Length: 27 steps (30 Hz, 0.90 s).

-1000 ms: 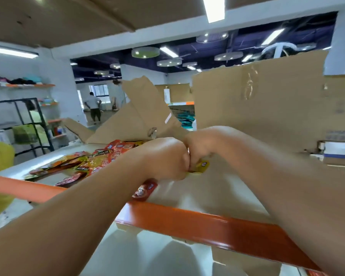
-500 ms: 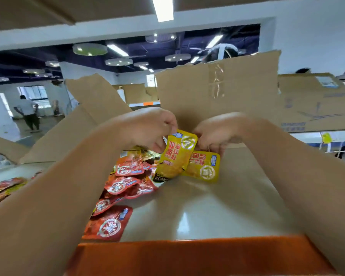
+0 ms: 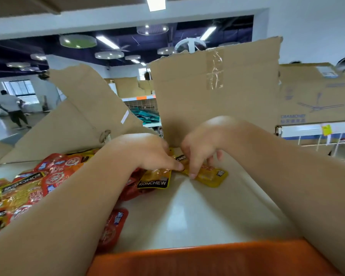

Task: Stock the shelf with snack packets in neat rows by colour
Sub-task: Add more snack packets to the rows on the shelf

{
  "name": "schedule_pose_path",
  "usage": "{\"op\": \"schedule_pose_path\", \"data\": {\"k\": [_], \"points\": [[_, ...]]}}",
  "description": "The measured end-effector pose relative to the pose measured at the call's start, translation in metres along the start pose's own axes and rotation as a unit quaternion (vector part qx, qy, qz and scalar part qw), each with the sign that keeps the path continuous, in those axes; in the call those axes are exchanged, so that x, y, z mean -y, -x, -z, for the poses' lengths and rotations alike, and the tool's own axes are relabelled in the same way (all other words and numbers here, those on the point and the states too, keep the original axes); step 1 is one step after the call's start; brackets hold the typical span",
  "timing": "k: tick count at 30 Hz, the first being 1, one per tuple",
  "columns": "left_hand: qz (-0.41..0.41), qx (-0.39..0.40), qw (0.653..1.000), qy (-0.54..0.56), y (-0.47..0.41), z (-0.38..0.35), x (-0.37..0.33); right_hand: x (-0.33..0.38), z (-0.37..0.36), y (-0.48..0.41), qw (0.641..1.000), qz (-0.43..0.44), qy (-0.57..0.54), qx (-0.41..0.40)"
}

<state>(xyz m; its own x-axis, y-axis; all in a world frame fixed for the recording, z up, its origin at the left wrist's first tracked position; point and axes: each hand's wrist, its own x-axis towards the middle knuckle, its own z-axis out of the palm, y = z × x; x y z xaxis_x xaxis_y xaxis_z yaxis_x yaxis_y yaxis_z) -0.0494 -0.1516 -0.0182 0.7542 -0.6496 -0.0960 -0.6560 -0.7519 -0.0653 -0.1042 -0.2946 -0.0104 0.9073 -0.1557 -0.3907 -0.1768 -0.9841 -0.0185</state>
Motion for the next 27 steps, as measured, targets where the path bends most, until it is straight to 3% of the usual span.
{"op": "schedule_pose_path", "data": {"k": [7, 10, 13, 17, 21, 24, 27], "points": [[-0.009, 0.013, 1.0, 0.003, 0.008, 0.002, -0.003, -0.013, 0.005, -0.002, 0.982, -0.05, 0.17, -0.059], [-0.007, 0.015, 1.0, -0.013, 0.006, 0.003, 0.0, -0.015, 0.002, -0.003, 0.973, -0.082, 0.211, -0.044], [-0.019, 0.014, 0.999, -0.025, 0.006, 0.003, -0.003, -0.022, 0.002, -0.003, 0.996, -0.027, 0.08, -0.019], [-0.036, 0.006, 0.999, -0.02, 0.009, 0.003, -0.005, -0.024, 0.001, 0.005, 0.997, 0.026, -0.039, -0.056], [-0.05, -0.009, 0.999, -0.009, 0.011, 0.0, -0.007, -0.021, 0.003, 0.006, 0.994, -0.021, 0.004, -0.103], [-0.052, -0.019, 0.998, 0.003, 0.009, -0.002, -0.009, -0.022, 0.0, 0.001, 0.989, -0.111, 0.047, -0.083], [-0.057, -0.018, 0.998, -0.001, 0.007, -0.002, -0.008, -0.018, -0.005, -0.002, 0.991, -0.117, 0.035, -0.064]]}}
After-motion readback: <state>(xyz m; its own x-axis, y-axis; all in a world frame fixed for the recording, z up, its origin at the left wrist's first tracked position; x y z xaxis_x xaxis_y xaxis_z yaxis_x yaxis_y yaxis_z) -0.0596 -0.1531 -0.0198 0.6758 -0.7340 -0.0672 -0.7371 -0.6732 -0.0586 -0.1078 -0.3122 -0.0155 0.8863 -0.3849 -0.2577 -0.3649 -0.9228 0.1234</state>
